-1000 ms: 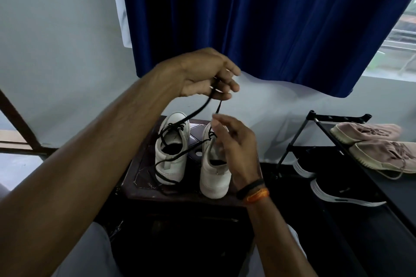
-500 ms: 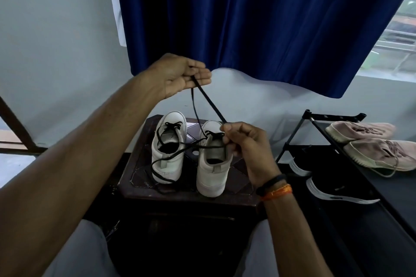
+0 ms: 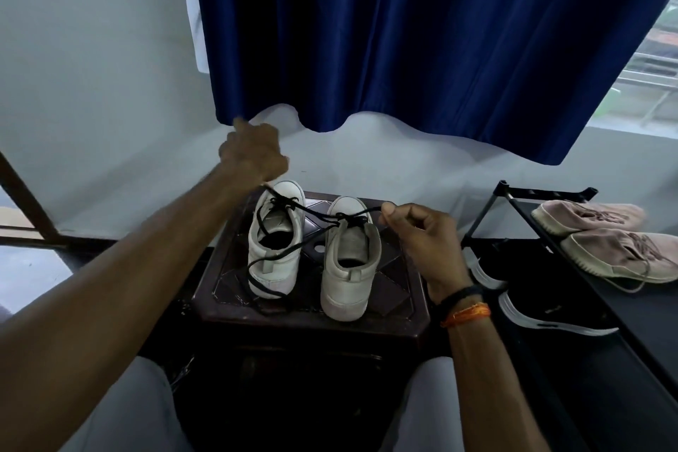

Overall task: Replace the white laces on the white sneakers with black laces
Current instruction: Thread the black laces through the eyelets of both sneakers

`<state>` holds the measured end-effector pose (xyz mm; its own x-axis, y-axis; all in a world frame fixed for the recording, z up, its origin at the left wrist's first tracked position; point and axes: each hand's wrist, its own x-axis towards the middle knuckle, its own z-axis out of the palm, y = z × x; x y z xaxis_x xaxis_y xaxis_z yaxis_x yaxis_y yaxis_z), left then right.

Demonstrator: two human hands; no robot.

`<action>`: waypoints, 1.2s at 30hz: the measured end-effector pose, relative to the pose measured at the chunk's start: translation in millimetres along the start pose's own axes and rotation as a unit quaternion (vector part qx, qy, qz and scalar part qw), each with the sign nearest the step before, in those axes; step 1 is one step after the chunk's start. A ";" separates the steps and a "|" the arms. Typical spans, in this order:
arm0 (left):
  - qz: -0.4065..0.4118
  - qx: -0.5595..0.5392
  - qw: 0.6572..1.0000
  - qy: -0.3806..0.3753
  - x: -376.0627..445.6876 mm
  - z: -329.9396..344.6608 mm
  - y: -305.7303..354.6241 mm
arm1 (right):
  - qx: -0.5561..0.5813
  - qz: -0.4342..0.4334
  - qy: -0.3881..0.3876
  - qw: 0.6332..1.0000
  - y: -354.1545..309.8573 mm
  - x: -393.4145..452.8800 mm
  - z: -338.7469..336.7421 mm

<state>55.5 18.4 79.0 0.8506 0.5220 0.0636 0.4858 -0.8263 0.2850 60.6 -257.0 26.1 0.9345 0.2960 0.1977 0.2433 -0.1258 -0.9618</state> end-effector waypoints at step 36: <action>0.332 -0.262 0.899 -0.117 -64.1 26.2 64.4 | 0.014 0.035 0.030 0.999 -5.2 18.7 7.6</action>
<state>37.5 -73.8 68.2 0.9669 -0.1588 0.1996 -0.2531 -0.6941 0.6739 74.9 -243.5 33.3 0.9631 0.2297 0.1403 0.1708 -0.1183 -0.9782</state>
